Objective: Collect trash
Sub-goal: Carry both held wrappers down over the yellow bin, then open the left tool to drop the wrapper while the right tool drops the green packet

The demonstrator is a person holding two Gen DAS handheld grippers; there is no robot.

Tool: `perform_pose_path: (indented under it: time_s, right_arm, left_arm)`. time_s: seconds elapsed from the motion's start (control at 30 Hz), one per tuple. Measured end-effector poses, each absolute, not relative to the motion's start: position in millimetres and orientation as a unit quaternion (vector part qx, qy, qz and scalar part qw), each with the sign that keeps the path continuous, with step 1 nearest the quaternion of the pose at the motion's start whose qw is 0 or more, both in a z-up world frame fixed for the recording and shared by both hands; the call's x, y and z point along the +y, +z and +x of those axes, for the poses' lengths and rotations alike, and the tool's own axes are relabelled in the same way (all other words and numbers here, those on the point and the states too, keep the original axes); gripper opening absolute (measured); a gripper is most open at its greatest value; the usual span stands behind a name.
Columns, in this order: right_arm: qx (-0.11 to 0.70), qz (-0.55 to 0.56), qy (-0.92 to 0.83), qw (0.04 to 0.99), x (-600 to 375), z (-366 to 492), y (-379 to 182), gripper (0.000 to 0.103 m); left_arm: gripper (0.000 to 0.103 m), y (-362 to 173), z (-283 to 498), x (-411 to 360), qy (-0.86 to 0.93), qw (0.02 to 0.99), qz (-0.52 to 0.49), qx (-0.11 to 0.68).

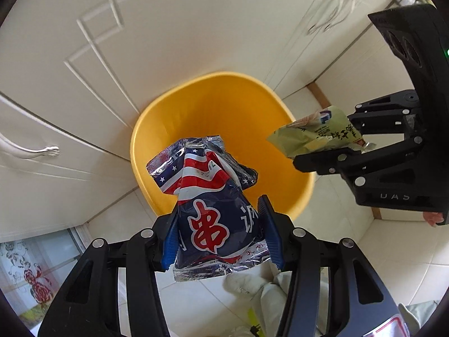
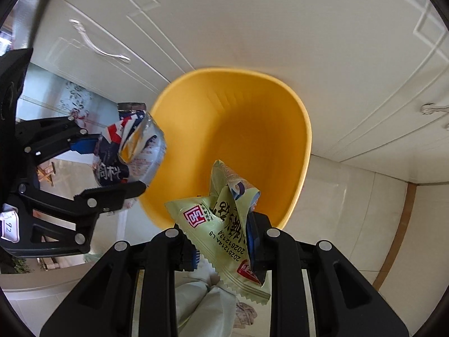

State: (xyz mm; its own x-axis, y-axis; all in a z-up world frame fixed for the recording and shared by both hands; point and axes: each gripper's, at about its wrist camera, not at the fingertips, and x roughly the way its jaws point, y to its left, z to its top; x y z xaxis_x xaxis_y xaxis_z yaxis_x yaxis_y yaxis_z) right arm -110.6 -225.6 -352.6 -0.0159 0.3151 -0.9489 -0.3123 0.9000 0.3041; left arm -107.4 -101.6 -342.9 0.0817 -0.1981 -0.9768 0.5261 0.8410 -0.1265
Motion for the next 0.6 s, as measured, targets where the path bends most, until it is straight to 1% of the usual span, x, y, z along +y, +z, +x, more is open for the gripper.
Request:
perform_pose_path:
  time_s: [0.2,0.33,0.4,0.43,0.47,0.53,0.57,0.6]
  right_arm:
    - [0.686,0.011,0.221,0.693,-227,-99,-373,0.027]
    - [0.688,0.028,0.219,0.691,-231,-93,-377,0.031]
    - [0.688,0.042,0.214,0.692,-233,-89,-379,0.036]
    - [0.687,0.049,0.211,0.693,-234,-87,-378,0.044]
    - [0.686,0.053,0.209,0.695,-234,-85,-381,0.052]
    - [0.681,0.058,0.205,0.701,-235,-82,-380,0.059]
    - [0.68,0.06,0.204,0.701,-236,-81,-380,0.059]
    - [0.68,0.06,0.203,0.702,-237,-80,-382,0.059]
  left_arm:
    - [0.051,-364,-101,-105,-0.251,0.712,0.131,0.642]
    - [0.052,-374,-95,-108,-0.25,0.707,0.127,0.649]
    - [0.055,-376,-86,-110,-0.252,0.706,0.128,0.65]
    - [0.057,-375,-86,-110,-0.253,0.706,0.127,0.649]
    - [0.063,-374,-87,-111,-0.254,0.708,0.124,0.647]
    - [0.066,-371,-86,-111,-0.255,0.711,0.121,0.644]
    - [0.071,-369,-86,-112,-0.255,0.713,0.118,0.642]
    - [0.072,-367,-86,-112,-0.254,0.715,0.118,0.641]
